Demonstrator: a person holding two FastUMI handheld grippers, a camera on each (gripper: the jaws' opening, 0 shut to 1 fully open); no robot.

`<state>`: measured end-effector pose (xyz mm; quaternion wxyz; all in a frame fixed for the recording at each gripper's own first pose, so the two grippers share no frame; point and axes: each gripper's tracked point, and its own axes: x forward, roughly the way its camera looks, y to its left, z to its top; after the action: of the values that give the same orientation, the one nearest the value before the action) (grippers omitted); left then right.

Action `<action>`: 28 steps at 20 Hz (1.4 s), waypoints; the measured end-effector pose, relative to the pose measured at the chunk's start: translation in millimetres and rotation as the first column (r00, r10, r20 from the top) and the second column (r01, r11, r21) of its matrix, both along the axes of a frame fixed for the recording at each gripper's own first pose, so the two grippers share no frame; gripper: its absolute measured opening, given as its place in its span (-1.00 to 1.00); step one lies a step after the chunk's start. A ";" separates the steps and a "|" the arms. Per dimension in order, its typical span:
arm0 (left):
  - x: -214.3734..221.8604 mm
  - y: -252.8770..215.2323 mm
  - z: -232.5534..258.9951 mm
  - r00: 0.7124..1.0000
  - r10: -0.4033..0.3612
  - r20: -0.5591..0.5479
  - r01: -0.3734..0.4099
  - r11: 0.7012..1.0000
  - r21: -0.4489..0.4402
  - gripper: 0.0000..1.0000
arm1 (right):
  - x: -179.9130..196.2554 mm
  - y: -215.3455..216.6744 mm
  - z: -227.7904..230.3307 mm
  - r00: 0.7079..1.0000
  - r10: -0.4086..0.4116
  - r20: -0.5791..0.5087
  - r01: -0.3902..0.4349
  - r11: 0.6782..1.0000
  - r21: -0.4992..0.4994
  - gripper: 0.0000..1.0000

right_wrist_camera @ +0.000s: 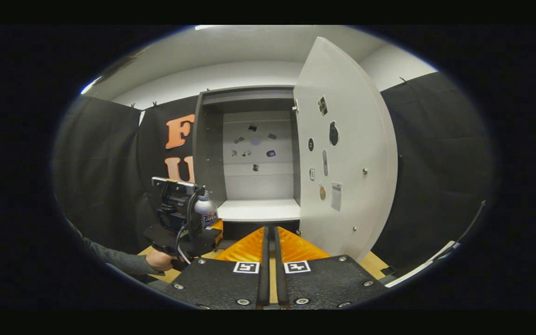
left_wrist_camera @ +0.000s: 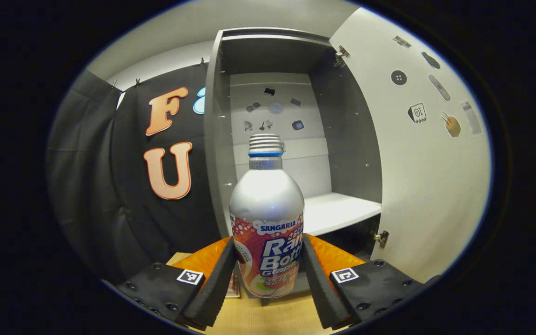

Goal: Open the cabinet door with the right hand, grasp the bottle in the cabinet with the left hand and place it on the coaster, then close the cabinet door with the right hand.

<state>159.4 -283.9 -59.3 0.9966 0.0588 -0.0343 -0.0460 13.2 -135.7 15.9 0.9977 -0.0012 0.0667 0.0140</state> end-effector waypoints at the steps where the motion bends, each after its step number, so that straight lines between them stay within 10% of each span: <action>1: -9.2 7.4 -13.6 1.000 0.012 -0.015 -0.012 1.000 0.002 0.70 | -2.7 2.8 -4.2 1.000 0.012 -0.012 -0.012 1.000 -0.001 -1.00; 18: -66.8 97.1 -265.7 0.924 0.159 -0.348 -0.165 0.986 0.012 0.70 | -35.0 37.0 -108.5 0.956 0.128 -0.263 -0.125 0.992 0.025 -0.89; 28: -76.3 103.0 -314.1 0.909 0.158 -0.386 -0.166 0.986 0.013 0.71 | -34.3 48.6 -144.8 0.923 0.146 -0.356 -0.142 0.989 0.036 -0.89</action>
<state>83.1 -180.9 -373.4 0.9847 0.0411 0.1670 0.0263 -21.2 -87.1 -128.9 0.9651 0.0013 0.2470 0.0876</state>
